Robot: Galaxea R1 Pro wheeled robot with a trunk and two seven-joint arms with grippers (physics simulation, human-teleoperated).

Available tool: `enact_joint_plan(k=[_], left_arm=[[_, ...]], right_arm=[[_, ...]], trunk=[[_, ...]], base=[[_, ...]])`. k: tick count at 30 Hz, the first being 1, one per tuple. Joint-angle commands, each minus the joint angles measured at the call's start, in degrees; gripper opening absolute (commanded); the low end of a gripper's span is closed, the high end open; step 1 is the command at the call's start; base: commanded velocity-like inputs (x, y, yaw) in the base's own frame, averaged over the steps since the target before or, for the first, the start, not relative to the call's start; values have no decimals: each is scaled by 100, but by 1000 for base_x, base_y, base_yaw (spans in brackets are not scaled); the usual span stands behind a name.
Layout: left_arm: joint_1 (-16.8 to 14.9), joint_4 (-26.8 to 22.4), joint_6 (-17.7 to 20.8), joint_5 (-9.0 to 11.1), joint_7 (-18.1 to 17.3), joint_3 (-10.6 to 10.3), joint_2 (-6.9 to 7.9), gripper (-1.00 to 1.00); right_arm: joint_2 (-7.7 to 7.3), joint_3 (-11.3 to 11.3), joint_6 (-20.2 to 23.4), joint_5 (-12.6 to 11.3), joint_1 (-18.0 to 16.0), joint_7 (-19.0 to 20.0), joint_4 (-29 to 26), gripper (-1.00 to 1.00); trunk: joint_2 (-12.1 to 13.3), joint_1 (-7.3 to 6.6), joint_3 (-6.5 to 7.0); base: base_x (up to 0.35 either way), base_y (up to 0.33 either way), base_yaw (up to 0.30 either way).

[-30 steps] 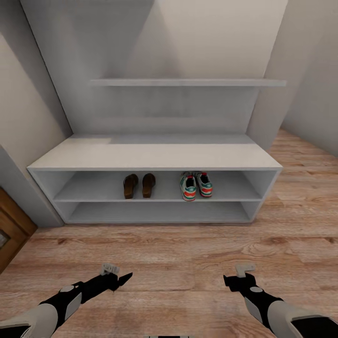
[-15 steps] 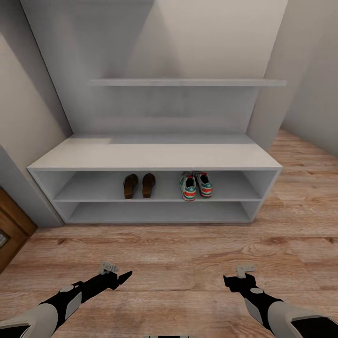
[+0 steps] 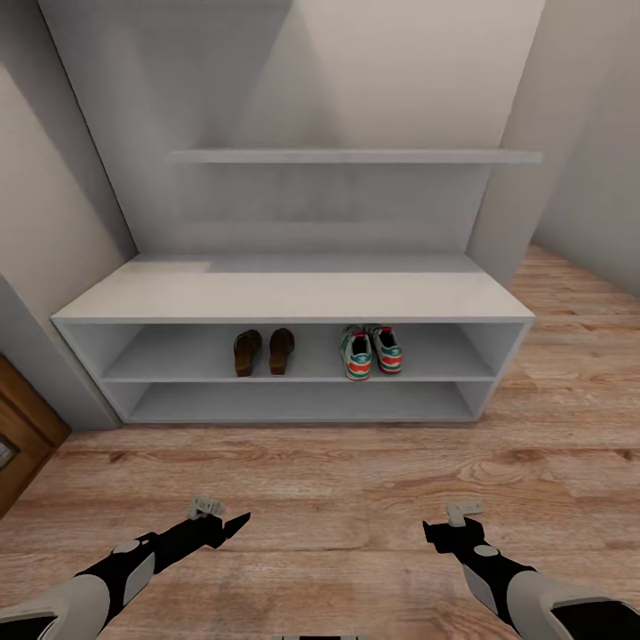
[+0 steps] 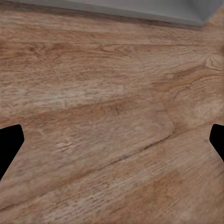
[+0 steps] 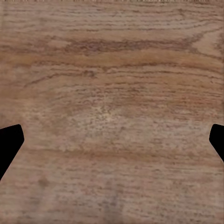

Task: Pick up the two gym shoes and the two sandals from the corridor floor and place them onto the hallstand (shoe rack) in the corridor, making sure they are on the rack and not on the floor. Arrange them so the two gym shoes are next to each other and the two sandals are next to each other.

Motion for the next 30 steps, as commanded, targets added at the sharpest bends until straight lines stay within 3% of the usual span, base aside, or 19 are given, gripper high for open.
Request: enact_joint_plan(k=[1, 30], left_arm=[[-4, 8, -3, -3, -28, 35, 0, 100], [-3, 8, -3, -3, -27, 44, 1, 100]], right_arm=[[1, 42, -41, -18, -9, -2, 25, 100], [9, 40, -24, -31, 93, -8, 31, 100]], trunk=[[-2, -1, -5], [-2, -1, -5]], base=[[0, 0, 0], [0, 0, 0]])
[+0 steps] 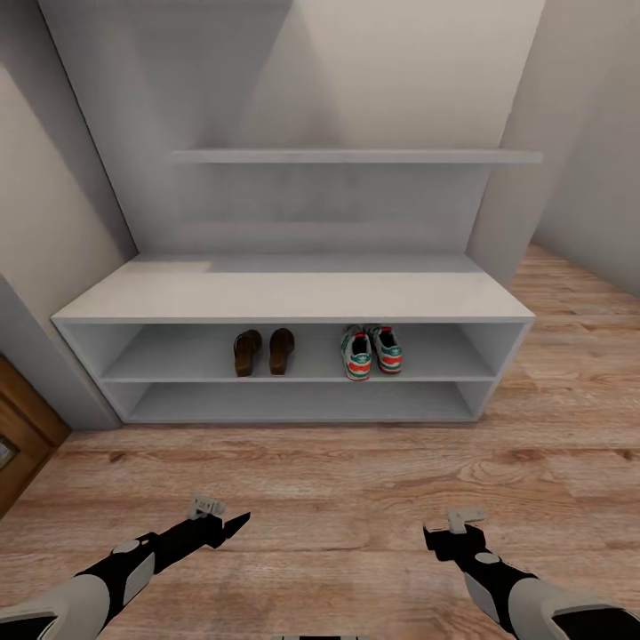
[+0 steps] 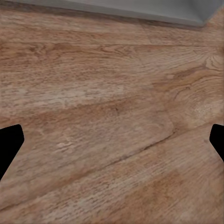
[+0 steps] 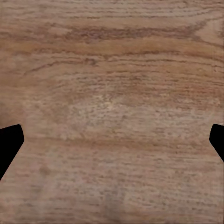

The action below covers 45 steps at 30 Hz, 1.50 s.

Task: Pick up the two gym shoes and the two sandals from the corridor floor and place them onto the hallstand (shoe rack) in the corridor, making sure they are on the rack and not on the floor. Arrange them so the two gym shoes are next to each other and the two sandals are next to each other.

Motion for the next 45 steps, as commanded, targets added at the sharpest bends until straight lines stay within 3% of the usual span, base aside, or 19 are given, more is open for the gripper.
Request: enact_joint_plan(k=[1, 24, 45], left_arm=[[-4, 8, -3, -5, -29, 36, 0, 100], [-4, 8, -3, -5, -30, 40, 1, 100], [-4, 8, -3, -5, -24, 44, 4, 100]], right_arm=[[1, 43, -44, -21, 37, -5, 26, 100], [0, 42, -38, -29, 1075, -15, 25, 100], [44, 42, -26, -33, 1484, -6, 29, 100]], trunk=[[-2, -1, -5], [-2, -1, -5], [-2, -1, -5]], base=[[0, 0, 0], [0, 0, 0], [0, 0, 0]])
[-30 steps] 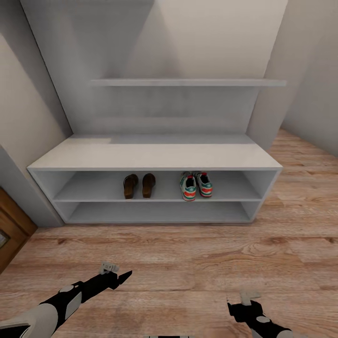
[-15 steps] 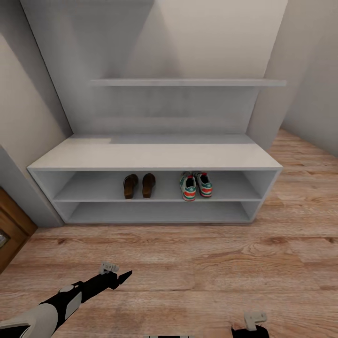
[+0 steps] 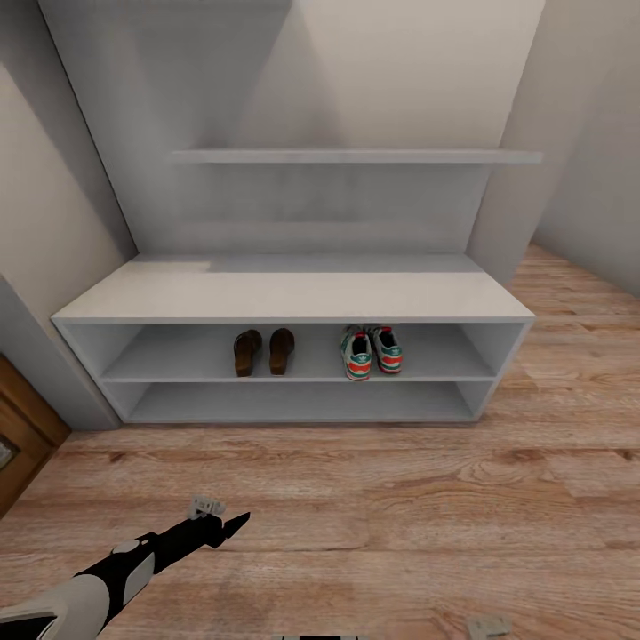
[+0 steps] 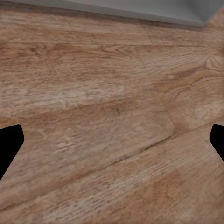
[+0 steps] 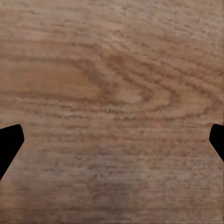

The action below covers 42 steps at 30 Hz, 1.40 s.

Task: Pick up the two gym shoes and the two sandals from the corridor floor and place them onto the hallstand (shoe rack) in the corridor, making sure they are on the rack and not on the floor. Arrange them so the two gym shoes are next to each other and the two sandals are next to each other.

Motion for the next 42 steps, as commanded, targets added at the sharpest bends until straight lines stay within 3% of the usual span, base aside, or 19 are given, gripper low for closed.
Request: enact_joint_plan(k=[1, 42], left_arm=[[-4, 8, -3, -5, -28, 37, 1, 100], [-4, 17, -3, -5, -26, 37, 6, 100]], right_arm=[[2, 44, -40, -21, 22, -3, 24, 100], [-2, 35, -37, -21, 360, -3, 25, 100]], trunk=[[-2, -1, -5], [-2, -1, -5]], base=[[0, 0, 0], [0, 0, 0]])
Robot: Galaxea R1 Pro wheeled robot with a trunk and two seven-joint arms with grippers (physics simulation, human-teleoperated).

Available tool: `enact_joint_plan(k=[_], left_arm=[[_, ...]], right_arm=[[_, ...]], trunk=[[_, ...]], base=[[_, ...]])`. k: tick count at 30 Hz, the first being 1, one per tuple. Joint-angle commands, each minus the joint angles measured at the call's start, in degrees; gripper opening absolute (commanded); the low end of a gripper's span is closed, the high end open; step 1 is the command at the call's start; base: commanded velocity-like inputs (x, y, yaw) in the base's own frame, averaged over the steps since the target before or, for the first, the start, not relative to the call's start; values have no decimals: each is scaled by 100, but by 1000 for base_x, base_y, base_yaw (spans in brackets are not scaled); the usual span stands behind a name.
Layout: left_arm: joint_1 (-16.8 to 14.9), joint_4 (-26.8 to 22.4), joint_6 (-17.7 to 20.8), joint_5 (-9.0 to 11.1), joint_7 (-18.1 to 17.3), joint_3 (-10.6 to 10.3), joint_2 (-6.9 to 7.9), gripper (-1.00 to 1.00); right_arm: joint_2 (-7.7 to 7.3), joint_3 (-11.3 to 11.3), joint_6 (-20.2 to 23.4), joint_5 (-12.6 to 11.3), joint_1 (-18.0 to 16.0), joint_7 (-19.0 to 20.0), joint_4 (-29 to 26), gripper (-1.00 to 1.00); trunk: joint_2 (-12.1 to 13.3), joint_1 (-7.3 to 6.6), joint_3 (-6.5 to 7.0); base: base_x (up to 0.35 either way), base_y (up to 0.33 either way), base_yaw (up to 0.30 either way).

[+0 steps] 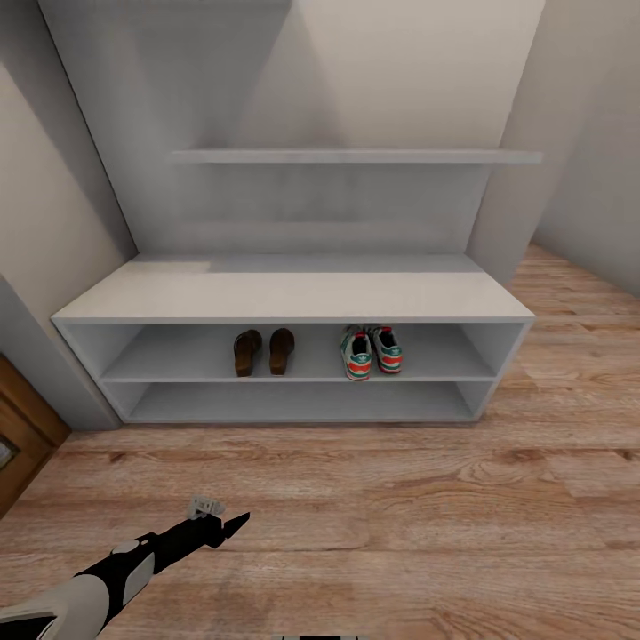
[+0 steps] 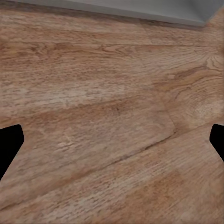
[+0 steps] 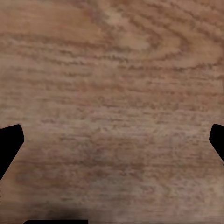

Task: Pick up the two gym shoes and the two sandals from the corridor floor and place them onto the hallstand (shoe rack) in the corridor, making sure they are on the rack and not on the floor. Arrange them so the two gym shoes are next to each other and the two sandals are next to each other.

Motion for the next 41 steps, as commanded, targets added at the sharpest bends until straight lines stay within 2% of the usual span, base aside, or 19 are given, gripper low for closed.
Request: enact_joint_plan(k=[1, 41], left_arm=[[-4, 8, -3, -5, -28, 37, 1, 100], [-4, 8, -3, -5, -30, 37, -1, 100]], right_arm=[[2, 45, -40, -21, 6, -3, 25, 100], [6, 49, -40, -21, 142, 3, 25, 100]], trunk=[[-2, -1, -5], [-2, -1, -5]], base=[[0, 0, 0], [0, 0, 0]])
